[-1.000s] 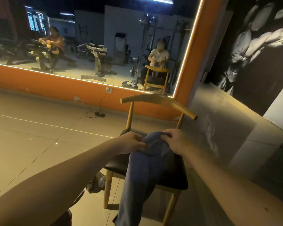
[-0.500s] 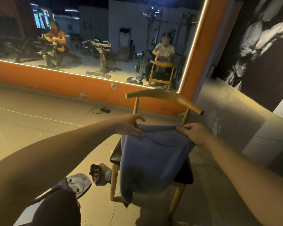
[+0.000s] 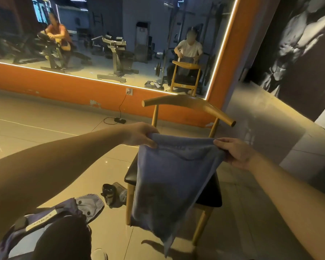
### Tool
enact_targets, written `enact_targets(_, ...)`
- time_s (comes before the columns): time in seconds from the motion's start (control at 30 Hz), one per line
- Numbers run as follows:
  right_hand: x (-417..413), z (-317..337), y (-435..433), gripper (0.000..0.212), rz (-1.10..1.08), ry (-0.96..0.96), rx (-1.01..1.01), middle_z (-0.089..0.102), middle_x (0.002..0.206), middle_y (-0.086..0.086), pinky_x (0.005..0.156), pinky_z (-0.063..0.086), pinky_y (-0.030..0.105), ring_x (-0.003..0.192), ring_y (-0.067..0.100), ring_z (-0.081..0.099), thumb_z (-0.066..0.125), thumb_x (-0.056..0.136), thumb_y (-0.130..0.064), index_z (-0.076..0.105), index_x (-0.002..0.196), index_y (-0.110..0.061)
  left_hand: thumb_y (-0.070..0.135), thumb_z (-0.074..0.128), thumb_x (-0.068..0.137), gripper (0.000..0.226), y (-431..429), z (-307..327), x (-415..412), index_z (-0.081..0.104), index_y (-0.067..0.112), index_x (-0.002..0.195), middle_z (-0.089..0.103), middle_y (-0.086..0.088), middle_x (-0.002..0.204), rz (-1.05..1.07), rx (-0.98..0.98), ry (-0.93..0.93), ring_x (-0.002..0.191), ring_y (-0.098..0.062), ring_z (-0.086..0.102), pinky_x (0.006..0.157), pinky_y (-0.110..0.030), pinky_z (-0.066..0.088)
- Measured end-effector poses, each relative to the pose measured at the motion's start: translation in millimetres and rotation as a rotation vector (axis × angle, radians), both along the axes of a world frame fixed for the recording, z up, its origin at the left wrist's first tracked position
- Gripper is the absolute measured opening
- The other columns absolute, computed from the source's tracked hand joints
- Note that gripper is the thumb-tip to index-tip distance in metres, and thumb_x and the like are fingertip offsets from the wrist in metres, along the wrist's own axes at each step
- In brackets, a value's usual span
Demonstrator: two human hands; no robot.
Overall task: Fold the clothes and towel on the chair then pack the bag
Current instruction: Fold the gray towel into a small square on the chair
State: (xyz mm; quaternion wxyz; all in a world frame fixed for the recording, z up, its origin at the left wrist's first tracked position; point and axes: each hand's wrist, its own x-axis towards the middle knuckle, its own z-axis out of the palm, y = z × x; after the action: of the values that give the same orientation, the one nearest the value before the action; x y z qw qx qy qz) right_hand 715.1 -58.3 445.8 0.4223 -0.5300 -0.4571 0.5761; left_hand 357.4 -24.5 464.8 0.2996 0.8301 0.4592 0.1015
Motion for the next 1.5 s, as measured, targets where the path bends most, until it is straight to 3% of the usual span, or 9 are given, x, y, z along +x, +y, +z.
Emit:
enact_targets(0.2, 6.2, -11.0, 11.8, 0.025, -0.045, 0.042, -0.049, 0.065, 0.094, 0.015, 0.061, 0.059, 0.026, 0.074, 0.020, 0.066, 0.059, 0.099, -0.011, 0.060, 0.121, 0.001, 0.027, 0.074, 0.091, 0.052, 22.0, -12.3, -16.4, 0.056, 0.022, 0.139, 0.063, -0.002, 0.124, 0.117, -0.153, -0.155, 0.115, -0.022, 0.062, 0.103, -0.042, 0.053)
enact_targets(0.3, 8.6, -13.1, 26.4, 0.025, -0.083, 0.043, -0.051, 0.064, 0.100, 0.016, 0.067, 0.055, 0.029, 0.084, 0.022, 0.063, 0.052, 0.100, -0.001, 0.060, 0.124, -0.001, 0.016, 0.073, 0.092, 0.050, 36.9, -18.1, -18.3, 0.054, 0.021, 0.138, 0.064, -0.005, 0.124, 0.159, -0.263, -0.260, 0.114, -0.023, 0.064, 0.101, -0.040, 0.054)
enact_targets(0.5, 8.9, -28.0, 71.9, 0.007, -0.244, -0.534, 0.115, 0.070, 0.094, 0.006, 0.062, 0.048, 0.027, 0.084, 0.020, 0.064, 0.067, 0.096, -0.015, 0.071, 0.101, -0.015, 0.012, 0.070, 0.095, 0.028, 78.5, -30.3, -9.1, 0.063, 0.013, 0.122, 0.065, -0.006, 0.115, 0.269, -0.207, -0.268, 0.107, -0.024, 0.064, 0.095, -0.039, 0.057)
enact_targets(0.7, 6.8, -65.3, 130.1, 0.015, -0.364, -0.797, 0.087, 0.071, 0.087, 0.003, 0.066, 0.045, 0.030, 0.084, 0.023, 0.066, 0.072, 0.092, -0.032, 0.073, 0.089, -0.017, 0.025, 0.072, 0.094, 0.014, 144.3, -73.9, 5.2, 0.067, 0.014, 0.102, 0.068, -0.006, 0.096, 0.436, -0.019, -0.133, 0.092, -0.022, 0.066, 0.073, -0.032, 0.052)
enact_targets(0.8, 2.2, -95.2, 164.8, 0.023, -0.429, -0.758, -0.037, 0.073, 0.083, 0.006, 0.059, 0.045, 0.026, 0.073, 0.022, 0.069, 0.072, 0.092, -0.034, 0.072, 0.094, -0.011, 0.024, 0.073, 0.092, 0.017, 179.0, -104.7, 15.5, 0.066, 0.013, 0.103, 0.067, -0.005, 0.093, 0.539, -0.056, -0.114, 0.086, -0.017, 0.064, 0.065, -0.026, 0.046)
enact_targets(0.93, -10.7, -145.3, 208.5, 0.016, -0.584, -0.512, -0.176, 0.073, 0.075, 0.014, 0.041, 0.050, 0.026, 0.049, 0.024, 0.069, 0.068, 0.096, -0.019, 0.064, 0.104, -0.006, 0.020, 0.076, 0.090, 0.021, 226.4, -155.9, 34.0, 0.066, 0.004, 0.100, 0.074, -0.015, 0.088, 0.765, -0.285, -0.186, 0.075, -0.025, 0.075, 0.063, -0.037, 0.062)
enact_targets(1.2, 2.7, -227.7, 286.2, 0.008, -0.717, -0.367, -0.248, 0.070, 0.088, 0.010, 0.072, 0.064, 0.041, 0.070, 0.024, 0.073, 0.068, 0.096, -0.016, 0.067, 0.100, -0.010, 0.018, 0.071, 0.095, 0.017, 309.1, -243.8, 64.7, 0.065, 0.004, 0.102, 0.074, -0.018, 0.091, 0.902, -0.370, -0.396, 0.069, -0.028, 0.077, 0.062, -0.039, 0.065)
enact_targets(1.4, 14.3, -265.3, 336.7, 0.013, -0.747, -0.382, -0.217, 0.068, 0.106, 0.009, 0.075, 0.062, 0.032, 0.086, 0.022, 0.072, 0.062, 0.099, -0.016, 0.066, 0.111, -0.012, 0.021, 0.071, 0.095, 0.017, 367.5, -284.3, 85.4, 0.066, 0.005, 0.100, 0.075, -0.013, 0.087, 0.924, -0.302, -0.379, 0.064, -0.022, 0.076, 0.058, -0.033, 0.064)
enact_targets(1.5, 19.2, -277.2, 354.7, 0.016, -0.756, -0.447, -0.203, 0.071, 0.107, 0.010, 0.083, 0.062, 0.039, 0.091, 0.025, 0.072, 0.064, 0.098, -0.019, 0.069, 0.112, -0.013, 0.018, 0.068, 0.094, 0.013, 386.6, -296.7, 91.0, 0.069, 0.005, 0.093, 0.076, -0.012, 0.080, 0.947, -0.264, -0.394, 0.066, -0.026, 0.076, 0.058, -0.033, 0.064)
